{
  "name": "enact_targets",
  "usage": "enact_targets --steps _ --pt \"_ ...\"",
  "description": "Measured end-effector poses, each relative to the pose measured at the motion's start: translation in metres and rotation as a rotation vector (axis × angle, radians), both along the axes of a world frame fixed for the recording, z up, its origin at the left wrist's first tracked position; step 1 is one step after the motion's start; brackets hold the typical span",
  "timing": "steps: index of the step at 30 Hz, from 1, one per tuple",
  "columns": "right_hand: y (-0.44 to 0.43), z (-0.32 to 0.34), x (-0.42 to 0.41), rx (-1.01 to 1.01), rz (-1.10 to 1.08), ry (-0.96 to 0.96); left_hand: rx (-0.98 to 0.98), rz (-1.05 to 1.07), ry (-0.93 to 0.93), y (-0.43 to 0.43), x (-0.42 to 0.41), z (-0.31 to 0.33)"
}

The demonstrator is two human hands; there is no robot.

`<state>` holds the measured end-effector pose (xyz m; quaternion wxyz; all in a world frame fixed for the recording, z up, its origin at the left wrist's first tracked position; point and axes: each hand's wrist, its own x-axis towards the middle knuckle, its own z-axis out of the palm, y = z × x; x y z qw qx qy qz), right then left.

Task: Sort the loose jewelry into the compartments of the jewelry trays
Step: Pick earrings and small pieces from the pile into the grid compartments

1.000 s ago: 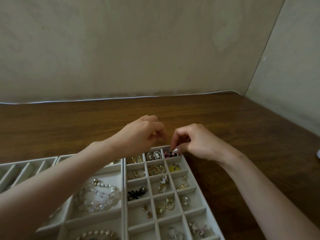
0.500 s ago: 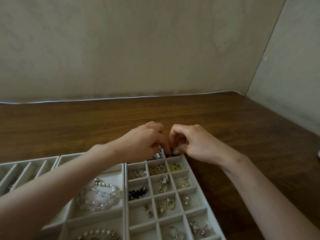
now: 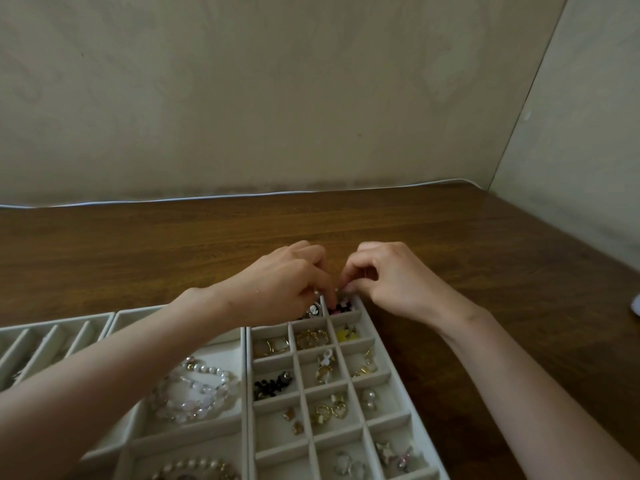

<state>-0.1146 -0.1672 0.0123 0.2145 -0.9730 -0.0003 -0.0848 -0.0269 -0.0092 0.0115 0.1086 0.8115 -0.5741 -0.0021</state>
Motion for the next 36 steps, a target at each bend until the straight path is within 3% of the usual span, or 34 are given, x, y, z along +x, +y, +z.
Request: enact_targets --steps 24,31,36 --pt "-0.002 0.007 -0.005 -0.146 -0.010 0.113 -0.015 0.013 -0.026 -0.002 0.000 -0.002" --pt "-0.005 0.020 -0.013 0.084 0.055 0.185 0.037 0.006 -0.030 -0.003 -0.002 -0.003" --pt "0.005 0.017 -0.012 -0.060 0.056 0.268 0.007 -0.003 -0.024 -0.002 -0.002 -0.003"
